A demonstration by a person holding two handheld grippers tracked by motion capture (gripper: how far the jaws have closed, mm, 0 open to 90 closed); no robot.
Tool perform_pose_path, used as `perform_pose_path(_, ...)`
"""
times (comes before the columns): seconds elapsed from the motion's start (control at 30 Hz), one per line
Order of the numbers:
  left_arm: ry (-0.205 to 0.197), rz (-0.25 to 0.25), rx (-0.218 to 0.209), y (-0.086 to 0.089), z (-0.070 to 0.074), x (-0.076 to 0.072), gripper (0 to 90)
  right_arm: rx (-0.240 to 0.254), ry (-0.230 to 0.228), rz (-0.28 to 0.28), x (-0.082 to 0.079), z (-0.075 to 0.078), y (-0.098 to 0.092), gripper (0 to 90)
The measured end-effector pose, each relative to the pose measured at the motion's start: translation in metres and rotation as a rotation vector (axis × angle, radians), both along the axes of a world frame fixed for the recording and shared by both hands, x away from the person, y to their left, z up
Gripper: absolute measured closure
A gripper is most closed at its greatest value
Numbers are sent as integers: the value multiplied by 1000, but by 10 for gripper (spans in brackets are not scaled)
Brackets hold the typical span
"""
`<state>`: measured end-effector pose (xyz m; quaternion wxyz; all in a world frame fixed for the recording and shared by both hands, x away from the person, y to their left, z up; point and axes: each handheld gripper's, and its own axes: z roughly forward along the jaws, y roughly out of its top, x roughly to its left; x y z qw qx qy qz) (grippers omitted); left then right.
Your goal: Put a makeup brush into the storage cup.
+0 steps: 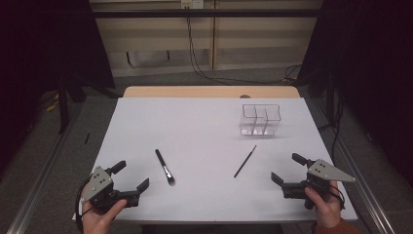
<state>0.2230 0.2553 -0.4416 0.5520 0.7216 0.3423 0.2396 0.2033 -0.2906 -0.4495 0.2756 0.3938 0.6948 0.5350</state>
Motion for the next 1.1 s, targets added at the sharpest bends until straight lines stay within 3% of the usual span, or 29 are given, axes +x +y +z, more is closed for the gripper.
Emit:
perform_pose_path(0.1,20,2,0,-1,-1,2,17,-1,3,2,0,0,0,0)
perform_pose_path(0.47,19,-26,18,-4,-1,3,19,8,13,5,2,-1,-2,0)
perform_pose_path(0.8,0,-63,30,-10,1,8,21,0,14,-6,-2,-1,-3,0)
perform_pose_path(1.1,-48,-67,27,-18,11,16,23,-4,17,-2,-2,-1,-2,0)
